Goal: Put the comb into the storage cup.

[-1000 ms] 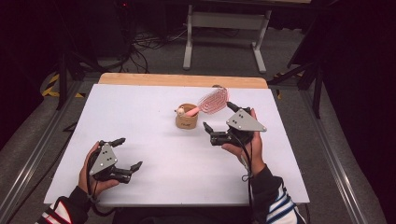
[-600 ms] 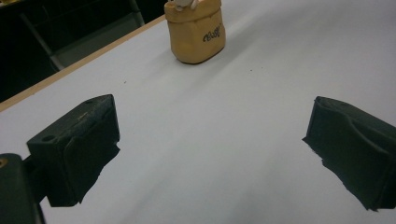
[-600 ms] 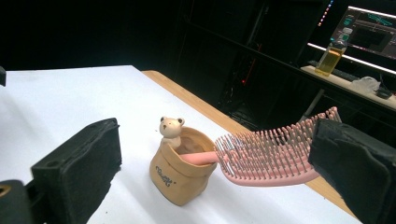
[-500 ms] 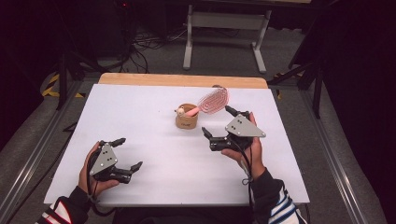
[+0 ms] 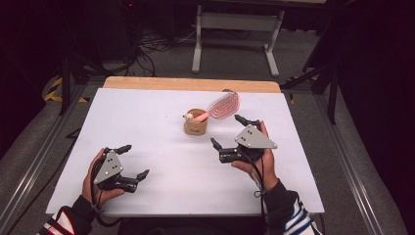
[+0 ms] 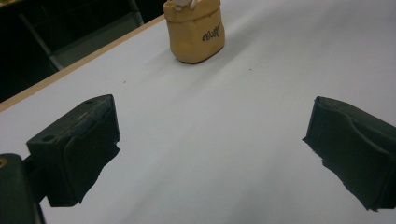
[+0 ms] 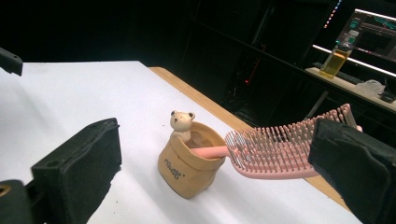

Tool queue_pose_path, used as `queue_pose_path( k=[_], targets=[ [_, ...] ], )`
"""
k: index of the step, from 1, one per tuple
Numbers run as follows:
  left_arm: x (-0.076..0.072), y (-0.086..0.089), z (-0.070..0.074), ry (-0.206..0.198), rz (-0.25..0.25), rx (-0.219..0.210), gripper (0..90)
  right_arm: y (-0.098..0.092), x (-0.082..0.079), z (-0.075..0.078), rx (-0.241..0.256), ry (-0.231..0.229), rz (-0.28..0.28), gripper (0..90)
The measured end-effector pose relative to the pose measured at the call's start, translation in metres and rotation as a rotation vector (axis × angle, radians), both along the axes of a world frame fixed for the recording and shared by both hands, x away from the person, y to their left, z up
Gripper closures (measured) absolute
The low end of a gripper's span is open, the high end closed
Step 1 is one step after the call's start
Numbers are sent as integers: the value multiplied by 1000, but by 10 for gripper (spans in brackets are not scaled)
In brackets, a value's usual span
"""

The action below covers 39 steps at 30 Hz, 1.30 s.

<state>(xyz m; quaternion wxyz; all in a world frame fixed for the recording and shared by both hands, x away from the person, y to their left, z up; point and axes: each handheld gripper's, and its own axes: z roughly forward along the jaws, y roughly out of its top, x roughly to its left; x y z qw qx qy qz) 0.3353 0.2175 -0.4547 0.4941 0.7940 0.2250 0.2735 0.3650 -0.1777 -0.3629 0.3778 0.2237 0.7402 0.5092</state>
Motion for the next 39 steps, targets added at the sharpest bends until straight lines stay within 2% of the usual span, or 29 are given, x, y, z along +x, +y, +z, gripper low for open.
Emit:
queue_pose_path(
  k=[39],
  targets=[
    [0,0,0,0,-2,7,36,-10,-17,-16,-47,-2,-3,34]
  ],
)
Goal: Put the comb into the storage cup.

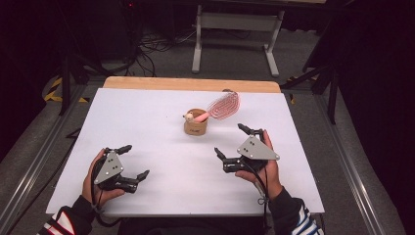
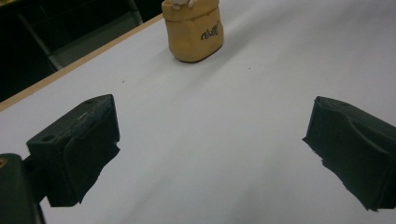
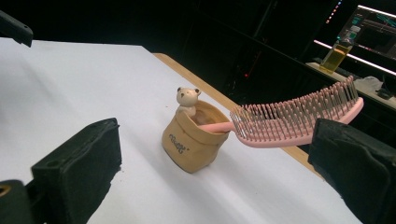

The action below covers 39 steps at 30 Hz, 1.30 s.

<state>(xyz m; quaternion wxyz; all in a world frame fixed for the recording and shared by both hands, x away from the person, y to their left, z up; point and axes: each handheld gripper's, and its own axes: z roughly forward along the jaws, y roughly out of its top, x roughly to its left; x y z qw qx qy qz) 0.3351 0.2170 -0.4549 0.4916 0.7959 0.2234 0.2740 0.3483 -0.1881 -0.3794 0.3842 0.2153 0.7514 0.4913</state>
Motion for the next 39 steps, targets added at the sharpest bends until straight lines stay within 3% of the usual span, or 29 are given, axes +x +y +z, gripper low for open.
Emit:
queue_pose_path(
  k=[21,24,39],
  targets=[
    [0,-2,-1,1,-3,9,37,-11,-9,-14,-24,1,-8,34],
    [0,-2,-1,0,-2,14,37,-13,-11,-17,-14,-16,-12,37],
    [0,-3,-1,-3,-3,20,36,-21,-14,-35,-30,7,-21,38]
  ],
)
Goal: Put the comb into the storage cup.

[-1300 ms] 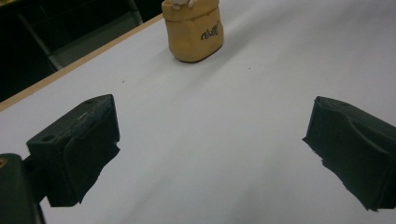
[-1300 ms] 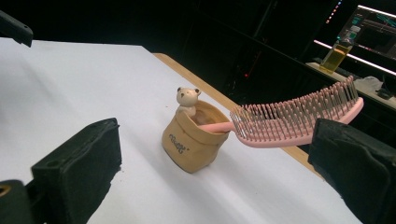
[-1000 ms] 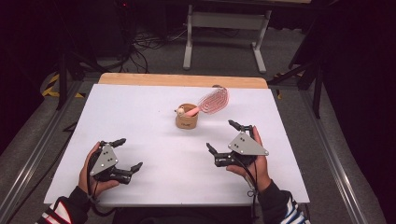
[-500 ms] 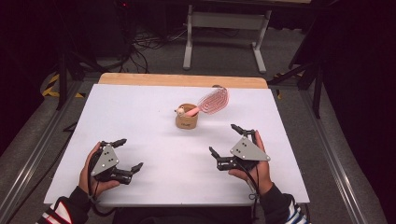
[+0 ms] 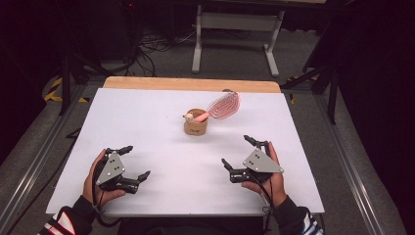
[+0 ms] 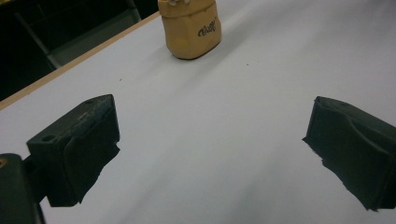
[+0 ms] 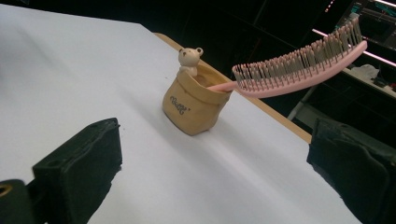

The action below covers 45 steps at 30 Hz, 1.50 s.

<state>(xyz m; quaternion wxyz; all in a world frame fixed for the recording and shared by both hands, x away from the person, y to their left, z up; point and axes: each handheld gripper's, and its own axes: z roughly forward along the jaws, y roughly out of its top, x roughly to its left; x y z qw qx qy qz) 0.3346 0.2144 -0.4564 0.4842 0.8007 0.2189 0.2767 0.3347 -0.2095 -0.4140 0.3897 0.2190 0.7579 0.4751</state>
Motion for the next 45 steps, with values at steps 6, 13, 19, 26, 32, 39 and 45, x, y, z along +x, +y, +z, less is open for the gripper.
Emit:
queue_pose_path(
  k=[6,13,19,26,32,39,45],
  targets=[
    [0,0,0,1,1,-4,36,-6,-1,-7,-25,-2,-20,38],
    [0,0,0,0,0,-6,35,-17,0,-16,-33,16,-38,40],
    [0,0,0,-1,-2,-7,35,-28,2,-23,-20,44,-53,41],
    [0,0,0,1,-4,-5,35,-39,1,-31,-25,67,-72,40],
    [0,0,1,2,-4,-12,34,-53,-2,-36,-21,72,-111,40],
    [2,-1,0,3,-3,-15,31,-68,-5,-40,9,86,-145,38],
    [4,-2,-1,7,-1,-7,30,-68,-2,-42,16,95,-135,38]
  ],
)
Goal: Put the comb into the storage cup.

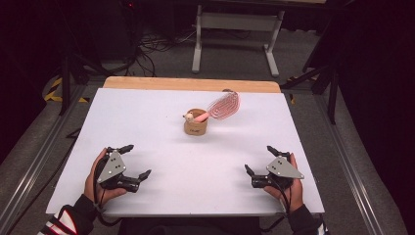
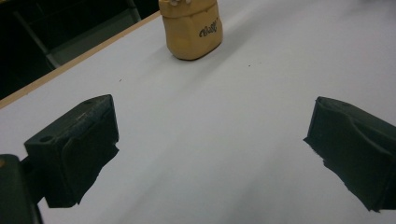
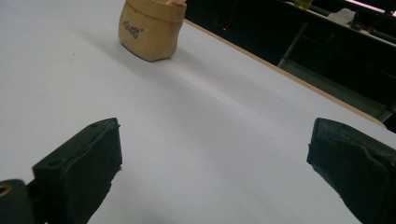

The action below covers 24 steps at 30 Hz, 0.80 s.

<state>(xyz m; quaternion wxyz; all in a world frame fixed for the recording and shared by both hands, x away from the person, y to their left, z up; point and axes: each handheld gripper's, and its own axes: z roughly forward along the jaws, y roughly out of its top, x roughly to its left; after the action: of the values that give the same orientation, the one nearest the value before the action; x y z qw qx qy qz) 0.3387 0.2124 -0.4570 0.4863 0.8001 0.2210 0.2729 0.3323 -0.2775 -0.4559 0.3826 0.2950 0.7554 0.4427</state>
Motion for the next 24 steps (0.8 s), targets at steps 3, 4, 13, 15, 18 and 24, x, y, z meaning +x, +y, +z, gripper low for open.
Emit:
queue_pose_path(
  k=[3,4,13,15,18,24],
  targets=[
    [0,-1,0,2,4,5,30,0,0,0,6,2,6,38],
    [0,-1,0,2,5,5,30,1,0,0,5,1,9,38],
    [-1,-3,-1,4,-6,9,31,3,-2,1,3,-9,12,38],
    [-1,-2,-1,5,-8,4,31,4,-2,2,-3,-11,13,38],
    [-1,-3,-1,4,-10,3,31,6,-2,1,-8,-8,12,38],
    [-1,-2,-1,5,-10,-4,31,7,-1,1,-5,-5,6,38]
  ],
)
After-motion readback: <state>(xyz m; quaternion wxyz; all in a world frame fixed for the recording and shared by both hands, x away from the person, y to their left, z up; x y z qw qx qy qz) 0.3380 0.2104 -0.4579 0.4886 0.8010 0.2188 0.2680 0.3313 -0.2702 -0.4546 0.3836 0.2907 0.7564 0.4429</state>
